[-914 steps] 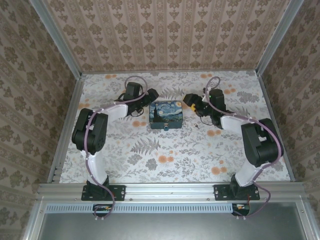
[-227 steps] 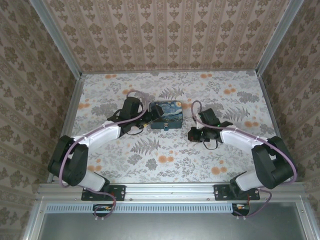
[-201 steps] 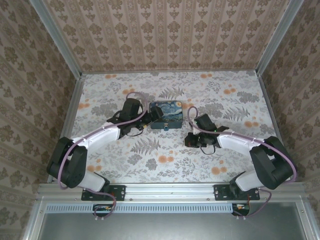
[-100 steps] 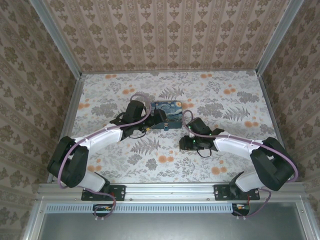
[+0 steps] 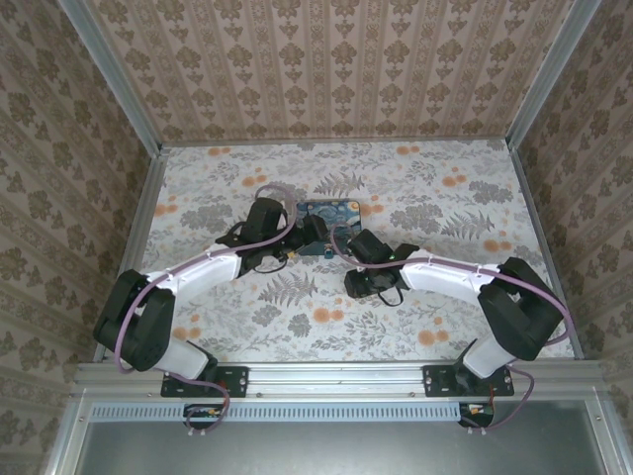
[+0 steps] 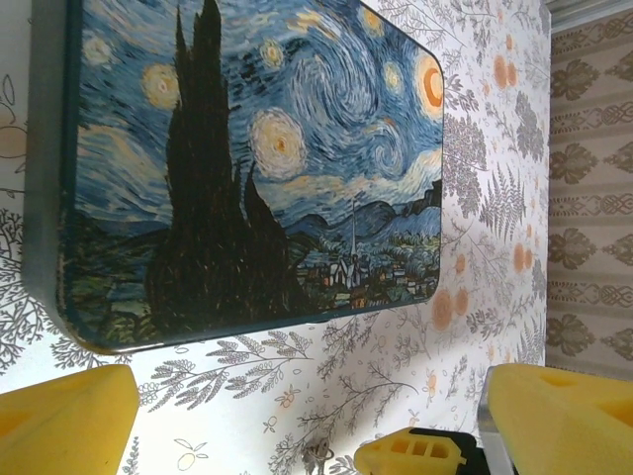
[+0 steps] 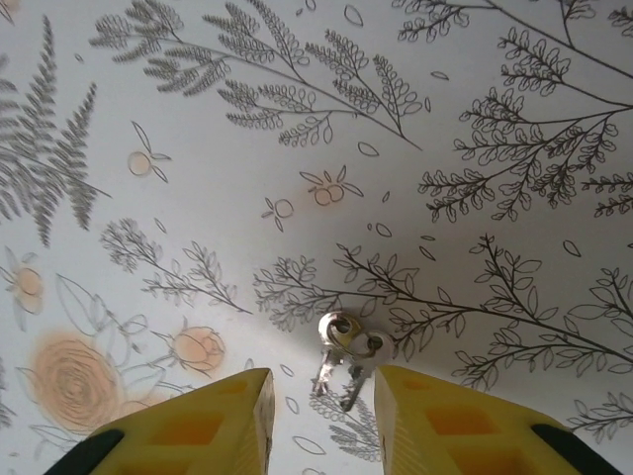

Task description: Unlock a padlock with a key

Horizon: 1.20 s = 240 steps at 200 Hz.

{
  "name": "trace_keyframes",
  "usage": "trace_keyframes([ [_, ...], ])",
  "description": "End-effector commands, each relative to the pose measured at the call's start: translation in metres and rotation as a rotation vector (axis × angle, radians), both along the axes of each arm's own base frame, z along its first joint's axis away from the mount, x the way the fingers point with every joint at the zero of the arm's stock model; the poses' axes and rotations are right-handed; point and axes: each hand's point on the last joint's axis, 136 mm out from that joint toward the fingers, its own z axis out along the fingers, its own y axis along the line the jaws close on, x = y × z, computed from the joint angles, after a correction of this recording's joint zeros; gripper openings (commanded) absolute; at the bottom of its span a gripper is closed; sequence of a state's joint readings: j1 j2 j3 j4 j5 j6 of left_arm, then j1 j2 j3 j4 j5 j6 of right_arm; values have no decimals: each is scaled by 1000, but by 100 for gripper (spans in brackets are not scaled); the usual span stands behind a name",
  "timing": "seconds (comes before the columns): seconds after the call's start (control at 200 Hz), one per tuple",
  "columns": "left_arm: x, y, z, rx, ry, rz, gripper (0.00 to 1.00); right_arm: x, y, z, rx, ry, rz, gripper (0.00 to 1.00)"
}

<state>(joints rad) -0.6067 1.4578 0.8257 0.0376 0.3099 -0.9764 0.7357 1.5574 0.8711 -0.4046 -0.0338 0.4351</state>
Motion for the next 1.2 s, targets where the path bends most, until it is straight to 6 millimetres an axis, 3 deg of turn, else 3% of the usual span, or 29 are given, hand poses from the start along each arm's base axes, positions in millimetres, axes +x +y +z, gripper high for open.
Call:
trace_keyframes([
  [0.0, 1, 2, -2, -4, 5, -2, 100, -3, -10, -1, -93, -4, 80, 34],
  [0.255, 3, 0, -5, -14, 11, -8, 100, -6, -17, -6, -162, 3, 157, 34],
  [0.935, 7, -1, -8, -26, 18, -5, 100, 5, -16, -31, -220, 25, 149, 34],
  [1.195, 6, 0, -9, -29, 22, -3, 100, 8, -8, -27, -191, 27, 157, 34],
])
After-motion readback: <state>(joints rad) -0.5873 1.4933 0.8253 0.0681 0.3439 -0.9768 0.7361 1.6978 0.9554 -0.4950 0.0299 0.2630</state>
